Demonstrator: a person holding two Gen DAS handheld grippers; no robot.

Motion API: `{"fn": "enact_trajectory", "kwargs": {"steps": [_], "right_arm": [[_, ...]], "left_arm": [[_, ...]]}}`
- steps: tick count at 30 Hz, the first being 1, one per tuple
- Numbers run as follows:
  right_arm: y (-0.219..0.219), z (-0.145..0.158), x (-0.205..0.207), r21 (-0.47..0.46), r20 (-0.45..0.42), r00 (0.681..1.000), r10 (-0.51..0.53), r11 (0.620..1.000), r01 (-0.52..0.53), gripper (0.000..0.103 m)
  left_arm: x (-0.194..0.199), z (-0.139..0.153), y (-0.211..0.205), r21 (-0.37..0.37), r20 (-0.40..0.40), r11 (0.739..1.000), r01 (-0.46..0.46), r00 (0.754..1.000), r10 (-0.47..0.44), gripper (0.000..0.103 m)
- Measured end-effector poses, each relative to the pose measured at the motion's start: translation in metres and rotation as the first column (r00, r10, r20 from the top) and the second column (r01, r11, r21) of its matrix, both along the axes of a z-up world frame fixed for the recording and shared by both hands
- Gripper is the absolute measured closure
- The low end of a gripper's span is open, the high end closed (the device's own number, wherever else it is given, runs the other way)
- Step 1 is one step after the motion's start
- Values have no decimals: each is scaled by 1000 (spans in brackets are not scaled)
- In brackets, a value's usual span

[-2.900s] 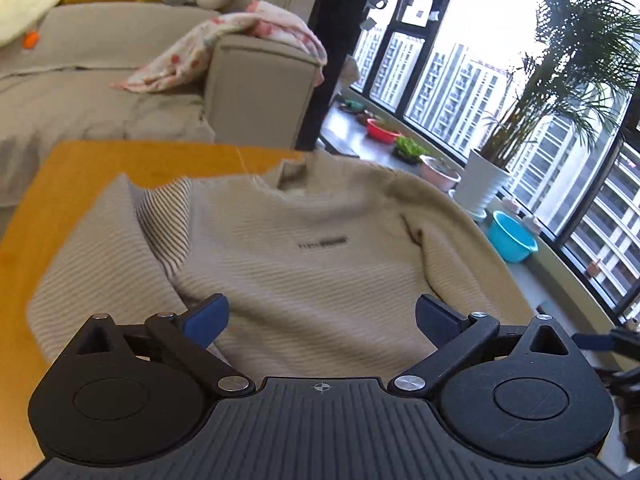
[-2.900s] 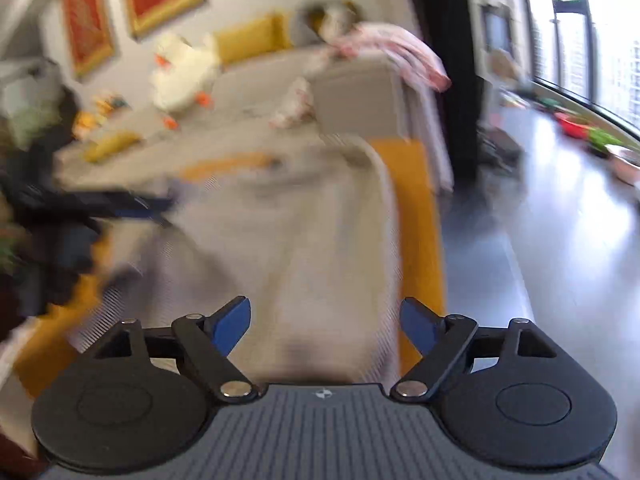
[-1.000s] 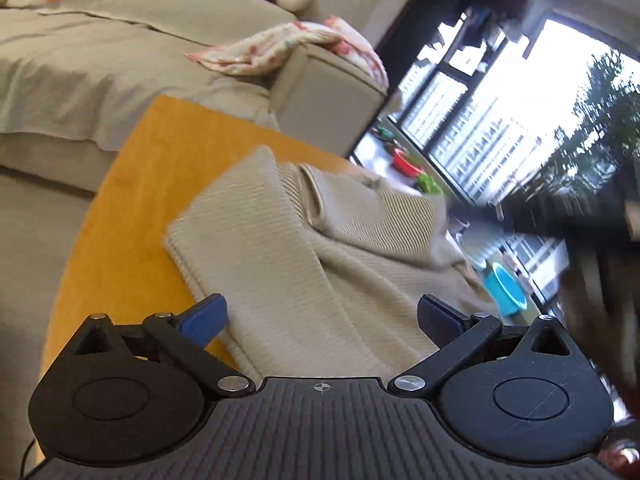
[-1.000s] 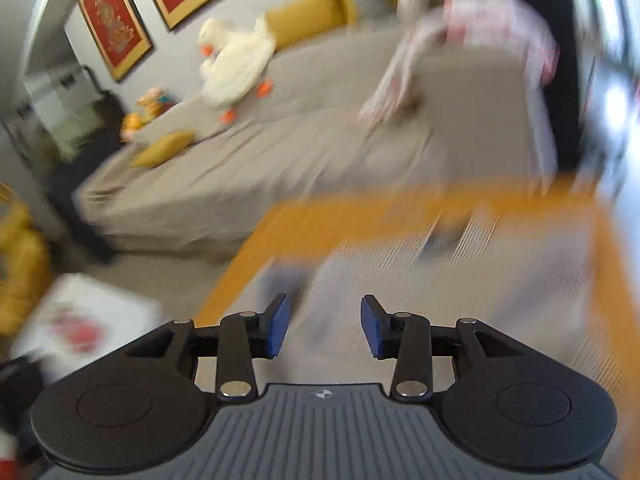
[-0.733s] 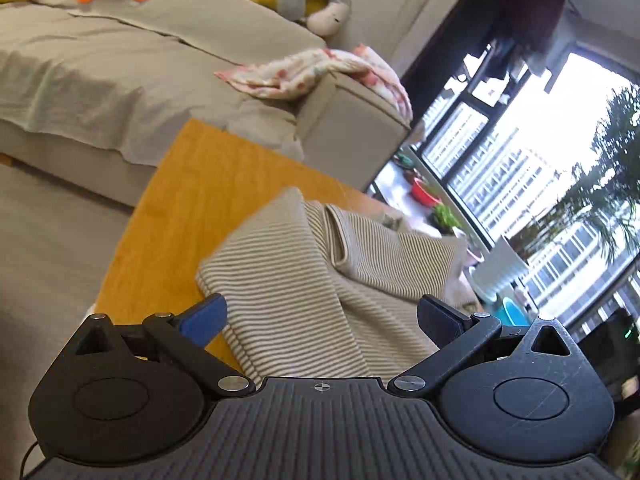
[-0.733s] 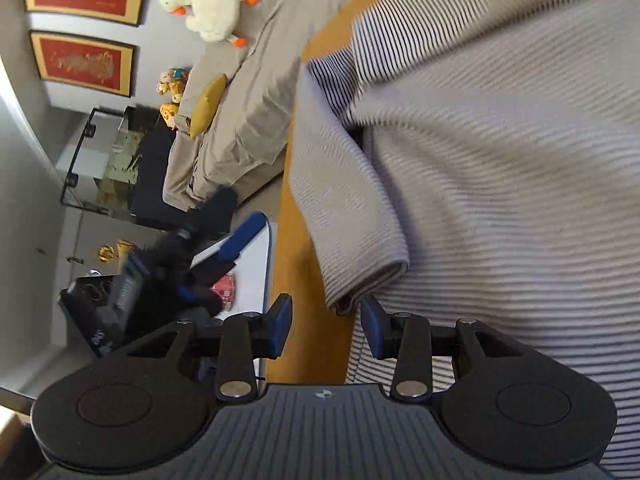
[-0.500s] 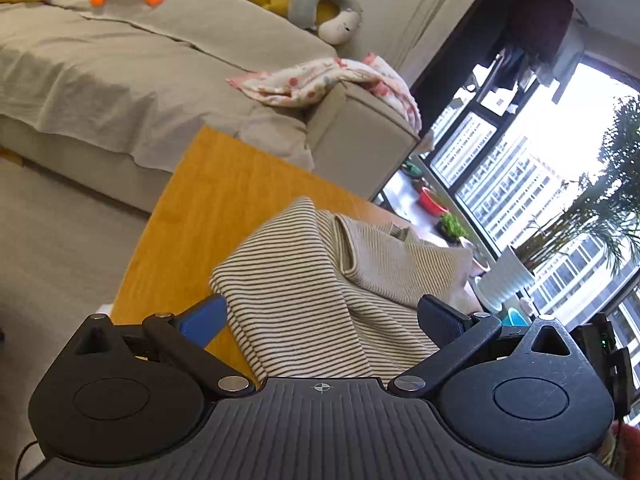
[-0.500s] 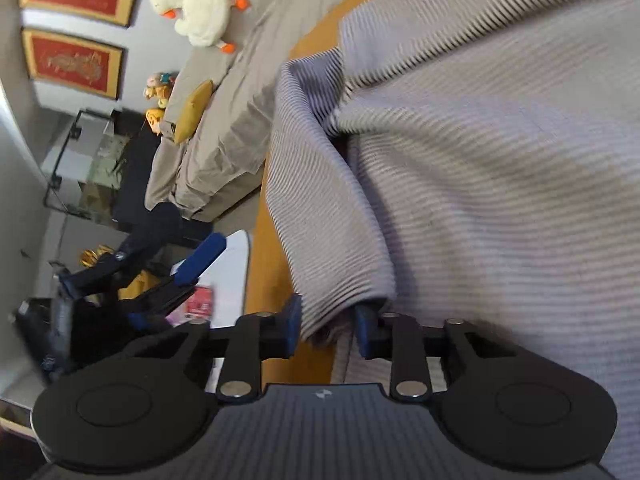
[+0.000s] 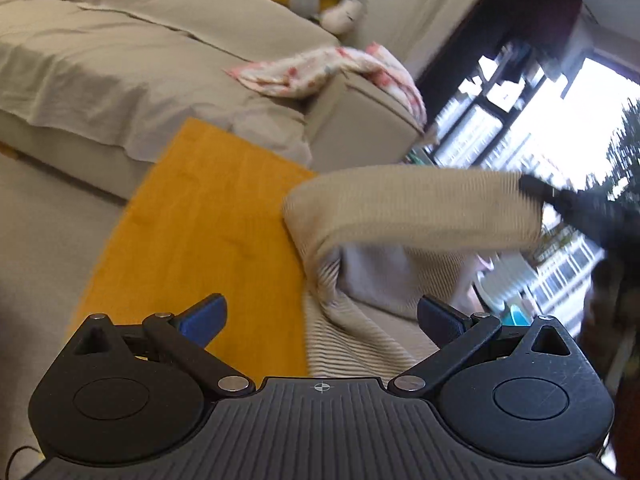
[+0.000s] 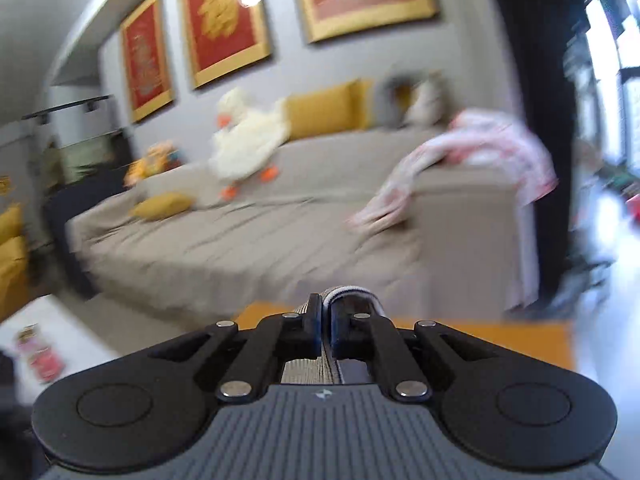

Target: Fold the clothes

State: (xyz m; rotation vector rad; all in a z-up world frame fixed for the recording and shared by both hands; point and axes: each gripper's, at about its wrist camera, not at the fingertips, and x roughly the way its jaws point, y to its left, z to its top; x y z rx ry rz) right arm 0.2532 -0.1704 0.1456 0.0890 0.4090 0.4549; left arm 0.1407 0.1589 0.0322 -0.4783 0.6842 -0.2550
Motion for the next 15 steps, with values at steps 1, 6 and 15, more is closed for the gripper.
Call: {"fn": "enact_trajectory", "kwargs": {"steps": [1, 6, 15], "right_arm": [[-12, 0, 7, -10, 4, 1000, -31, 999, 31, 99], [-65, -34, 39, -9, -69, 985, -157, 988, 157, 99], [-101, -143, 75, 10, -301, 928, -219, 972, 233, 95]], "left_arm": [[5, -1, -9, 12, -5, 1000, 23, 1000, -23, 0], [22, -2, -51, 84, 10, 988, 131, 991, -132, 0], [67, -17, -123, 211, 97, 952, 221, 965, -245, 0]]}}
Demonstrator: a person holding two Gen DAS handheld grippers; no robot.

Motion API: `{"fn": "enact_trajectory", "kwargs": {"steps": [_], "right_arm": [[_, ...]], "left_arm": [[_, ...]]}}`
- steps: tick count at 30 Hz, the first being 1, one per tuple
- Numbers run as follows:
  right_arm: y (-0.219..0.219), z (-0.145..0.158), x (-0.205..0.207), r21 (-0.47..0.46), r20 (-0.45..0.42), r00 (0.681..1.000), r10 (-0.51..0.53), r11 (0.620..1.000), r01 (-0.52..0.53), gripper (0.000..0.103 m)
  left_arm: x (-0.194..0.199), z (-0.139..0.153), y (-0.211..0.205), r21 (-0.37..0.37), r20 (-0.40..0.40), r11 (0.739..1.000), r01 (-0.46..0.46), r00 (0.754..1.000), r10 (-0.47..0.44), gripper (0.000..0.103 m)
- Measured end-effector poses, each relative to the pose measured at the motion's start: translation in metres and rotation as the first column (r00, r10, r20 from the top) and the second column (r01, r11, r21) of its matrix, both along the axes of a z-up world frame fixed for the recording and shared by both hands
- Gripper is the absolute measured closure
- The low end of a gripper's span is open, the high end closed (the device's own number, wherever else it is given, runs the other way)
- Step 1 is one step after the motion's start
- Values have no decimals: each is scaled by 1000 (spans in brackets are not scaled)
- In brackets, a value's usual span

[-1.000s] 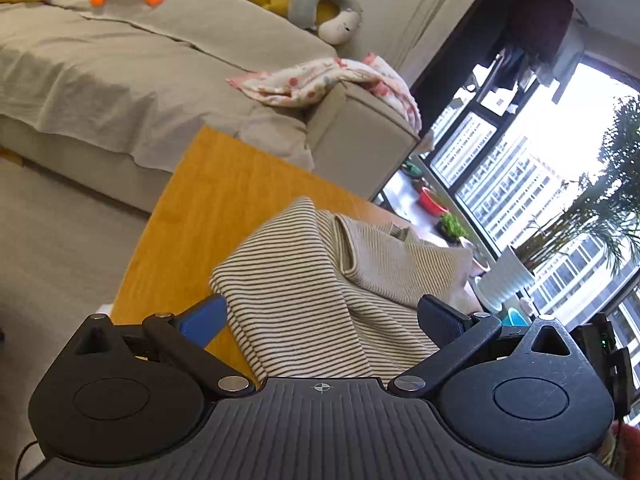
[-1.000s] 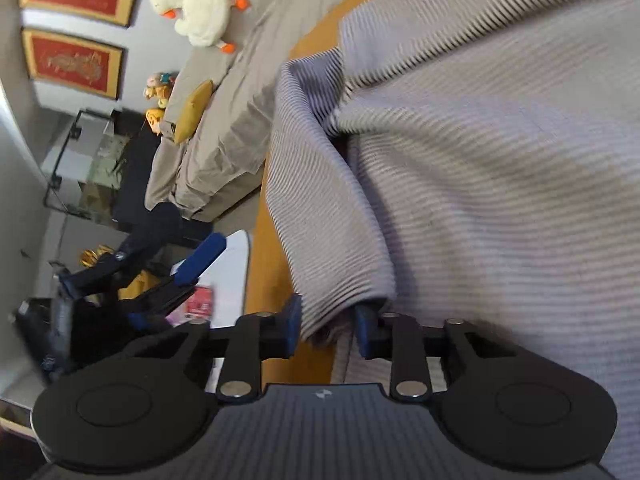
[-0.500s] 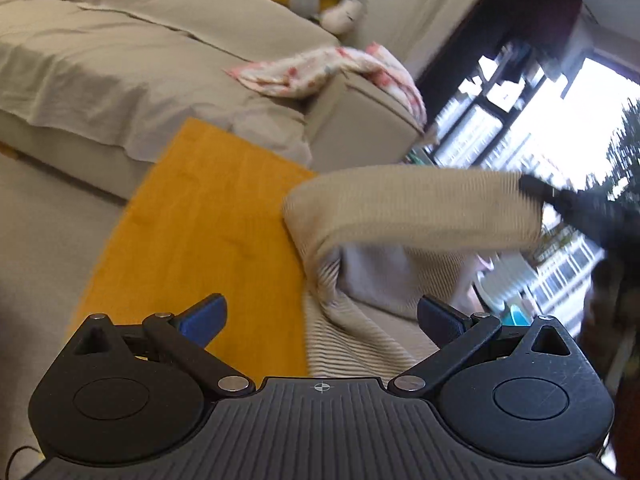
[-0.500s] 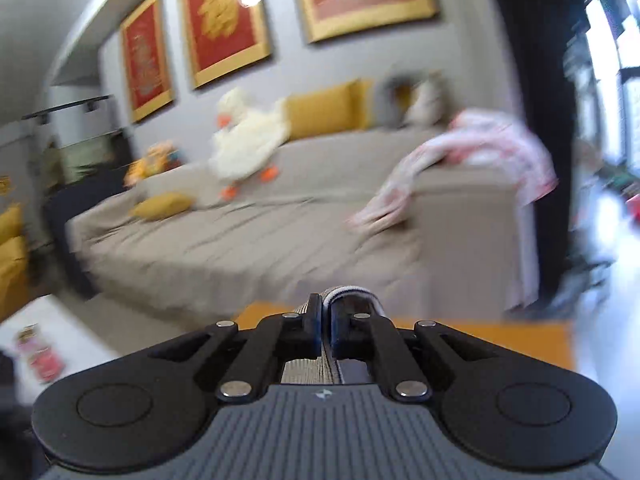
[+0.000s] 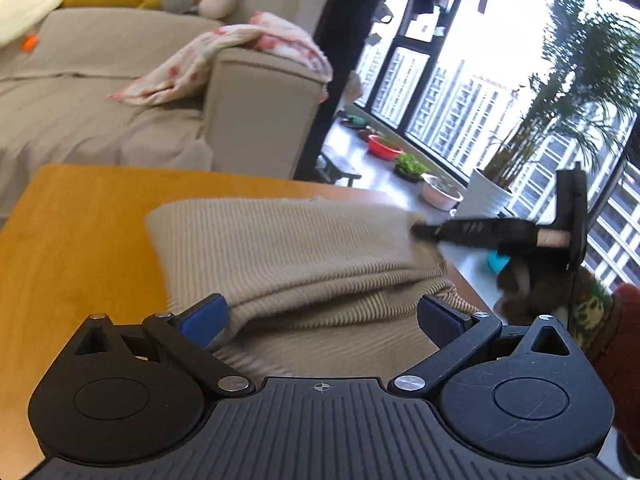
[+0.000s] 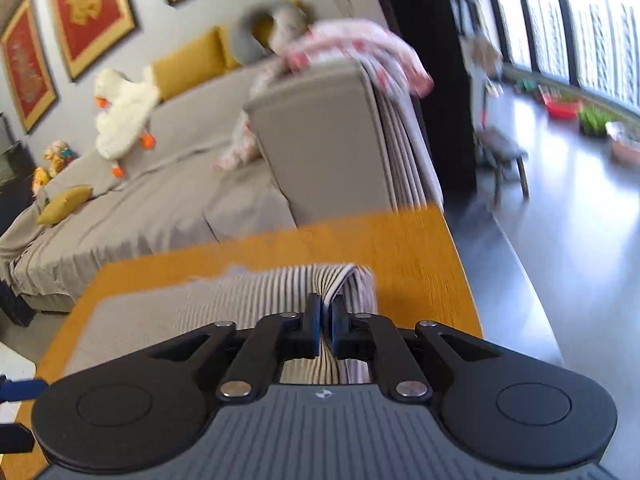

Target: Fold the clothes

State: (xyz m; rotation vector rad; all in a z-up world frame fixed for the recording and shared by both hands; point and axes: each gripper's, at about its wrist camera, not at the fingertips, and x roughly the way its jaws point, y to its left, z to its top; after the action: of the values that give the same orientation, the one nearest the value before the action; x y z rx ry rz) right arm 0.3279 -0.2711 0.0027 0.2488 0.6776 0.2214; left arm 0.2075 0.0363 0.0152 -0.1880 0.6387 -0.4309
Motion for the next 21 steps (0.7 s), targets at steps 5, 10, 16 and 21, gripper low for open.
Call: {"fn": "enact_trajectory", "kwargs": {"steps": [5, 10, 16, 21], "right_arm": [[5, -15, -9, -64, 14, 1000, -15, 998, 16, 76], [10, 4, -33, -103, 74, 997, -22, 994, 29, 70], [25, 30, -55, 60, 190, 979, 73, 994, -86, 38], [43, -7, -37, 126, 49, 997, 60, 990, -66, 31]], "left_arm": [[7, -27, -21, 106, 45, 994, -4, 999, -1, 0], [-8, -32, -29, 198, 95, 980, 18, 995, -38, 0], [-10, -31, -19, 164, 89, 986, 23, 995, -39, 0], [-12, -30, -17, 170, 88, 985, 31, 995, -47, 0]]}}
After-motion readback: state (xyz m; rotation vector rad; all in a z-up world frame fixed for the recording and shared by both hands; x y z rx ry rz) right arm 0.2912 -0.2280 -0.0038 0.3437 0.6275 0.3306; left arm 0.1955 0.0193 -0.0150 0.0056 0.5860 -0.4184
